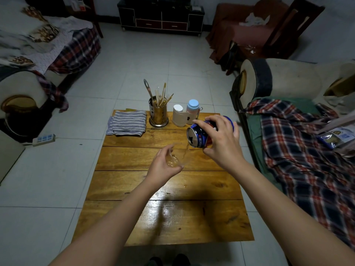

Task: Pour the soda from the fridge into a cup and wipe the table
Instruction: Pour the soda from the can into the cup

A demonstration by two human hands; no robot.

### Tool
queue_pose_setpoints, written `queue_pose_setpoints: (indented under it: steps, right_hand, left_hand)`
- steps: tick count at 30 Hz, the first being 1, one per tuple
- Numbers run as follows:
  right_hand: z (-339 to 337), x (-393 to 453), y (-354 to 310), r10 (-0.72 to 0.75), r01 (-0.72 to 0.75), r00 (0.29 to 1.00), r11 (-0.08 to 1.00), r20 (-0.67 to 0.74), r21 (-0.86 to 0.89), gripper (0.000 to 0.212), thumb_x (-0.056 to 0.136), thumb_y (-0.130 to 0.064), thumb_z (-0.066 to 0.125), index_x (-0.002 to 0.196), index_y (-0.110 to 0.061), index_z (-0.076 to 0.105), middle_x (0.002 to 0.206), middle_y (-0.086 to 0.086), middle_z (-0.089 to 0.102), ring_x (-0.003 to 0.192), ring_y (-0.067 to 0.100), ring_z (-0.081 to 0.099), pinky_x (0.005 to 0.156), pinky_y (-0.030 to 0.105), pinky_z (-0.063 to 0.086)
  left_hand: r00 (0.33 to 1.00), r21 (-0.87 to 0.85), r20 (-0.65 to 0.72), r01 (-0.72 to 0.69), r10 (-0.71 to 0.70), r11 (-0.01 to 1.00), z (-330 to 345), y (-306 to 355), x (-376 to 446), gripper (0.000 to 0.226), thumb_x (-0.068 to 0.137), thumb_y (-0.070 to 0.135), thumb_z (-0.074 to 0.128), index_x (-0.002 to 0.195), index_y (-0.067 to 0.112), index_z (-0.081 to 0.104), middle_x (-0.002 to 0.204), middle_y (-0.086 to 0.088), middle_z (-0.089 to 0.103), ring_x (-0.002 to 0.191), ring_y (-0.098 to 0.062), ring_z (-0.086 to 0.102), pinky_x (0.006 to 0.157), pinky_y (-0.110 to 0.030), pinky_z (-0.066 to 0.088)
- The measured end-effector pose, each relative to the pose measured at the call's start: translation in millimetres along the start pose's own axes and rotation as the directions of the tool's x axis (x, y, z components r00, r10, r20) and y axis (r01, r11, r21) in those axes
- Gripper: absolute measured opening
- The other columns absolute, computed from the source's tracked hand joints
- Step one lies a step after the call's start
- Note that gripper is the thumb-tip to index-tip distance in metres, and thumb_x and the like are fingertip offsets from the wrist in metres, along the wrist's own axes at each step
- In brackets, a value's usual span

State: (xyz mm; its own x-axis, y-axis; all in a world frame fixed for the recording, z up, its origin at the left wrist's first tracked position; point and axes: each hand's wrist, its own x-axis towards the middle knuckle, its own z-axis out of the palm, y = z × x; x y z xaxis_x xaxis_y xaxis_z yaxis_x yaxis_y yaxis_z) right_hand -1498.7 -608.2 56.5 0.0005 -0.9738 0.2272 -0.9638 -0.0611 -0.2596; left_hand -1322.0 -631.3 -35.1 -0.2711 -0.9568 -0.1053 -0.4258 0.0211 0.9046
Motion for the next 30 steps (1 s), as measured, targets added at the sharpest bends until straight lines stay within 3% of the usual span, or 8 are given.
queue_pose_setpoints:
  steps: [30]
  right_hand:
    - [0.4, 1.2, 0.7, -0.027, 0.027, 1.000, 0.999, -0.012, -0.021, 0.077, 0.070, -0.011, 0.072, 0.134, -0.037, 0.040, 0.136, 0.001, 0.039, 0.135, 0.022, 0.024, 0.110, 0.058, 0.006]
  left_hand:
    - [1.000, 0.019, -0.027, -0.002, 0.003, 1.000, -2.8, 4.4, -0.5, 0.074, 0.070, 0.019, 0.078, 0.135, 0.019, 0.041, 0.129, -0.001, 0.051, 0.120, -0.014, 0.046, 0.094, -0.024, 0.037]
